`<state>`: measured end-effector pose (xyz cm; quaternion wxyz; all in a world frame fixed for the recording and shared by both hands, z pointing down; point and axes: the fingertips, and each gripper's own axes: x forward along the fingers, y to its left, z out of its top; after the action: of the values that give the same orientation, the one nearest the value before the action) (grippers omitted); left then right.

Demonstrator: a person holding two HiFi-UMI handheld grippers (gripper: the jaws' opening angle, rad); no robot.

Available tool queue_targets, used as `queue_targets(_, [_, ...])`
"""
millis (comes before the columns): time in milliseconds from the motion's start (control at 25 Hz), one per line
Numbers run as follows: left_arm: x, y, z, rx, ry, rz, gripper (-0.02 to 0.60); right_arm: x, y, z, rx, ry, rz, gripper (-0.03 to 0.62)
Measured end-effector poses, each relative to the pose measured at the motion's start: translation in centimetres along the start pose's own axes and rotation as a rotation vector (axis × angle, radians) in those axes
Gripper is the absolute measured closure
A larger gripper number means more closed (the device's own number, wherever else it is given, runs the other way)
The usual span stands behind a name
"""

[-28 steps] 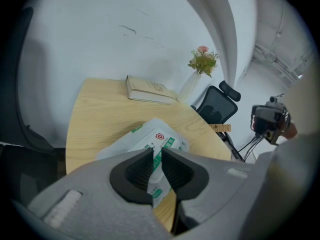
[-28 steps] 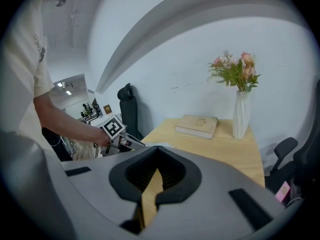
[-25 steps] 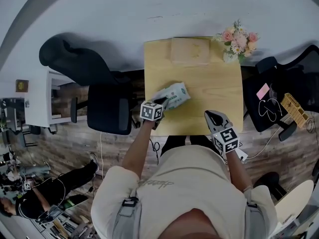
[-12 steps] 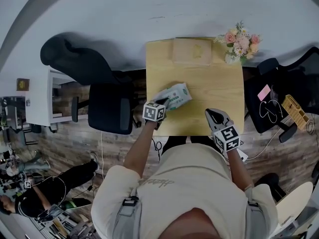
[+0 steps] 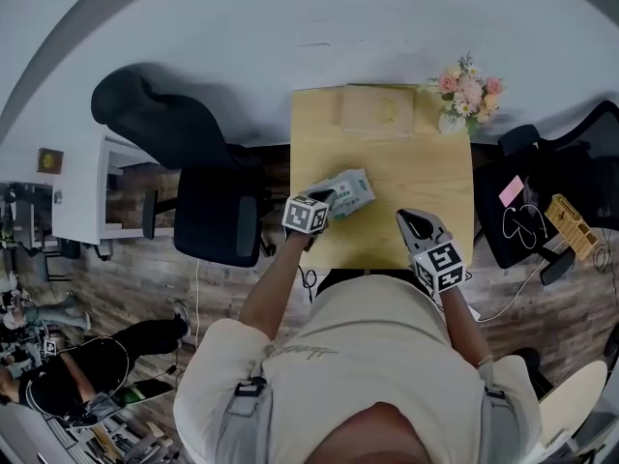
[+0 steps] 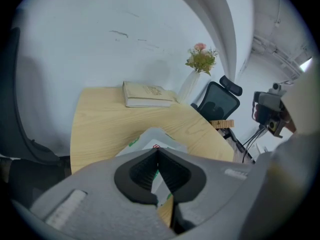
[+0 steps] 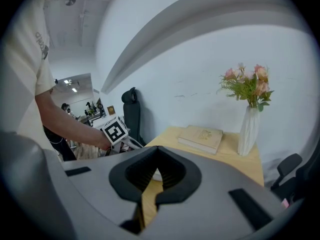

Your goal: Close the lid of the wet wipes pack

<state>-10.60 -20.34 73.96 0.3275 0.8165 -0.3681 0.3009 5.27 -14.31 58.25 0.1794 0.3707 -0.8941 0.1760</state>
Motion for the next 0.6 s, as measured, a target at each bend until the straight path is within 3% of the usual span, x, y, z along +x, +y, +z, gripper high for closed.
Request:
queue_targets(280, [2.6, -0.6, -1.8, 0.085, 0.166, -0.025, 0.563, -0.7, -0.6, 0.6, -0.014, 0.004, -0.035, 0.594])
queue_targets(600, [3.3, -0.4, -2.5, 0.143, 0.216, 0.004, 0.565, -1.7, -2.6, 0.2, 0.014, -0.006, -0.080, 0.594])
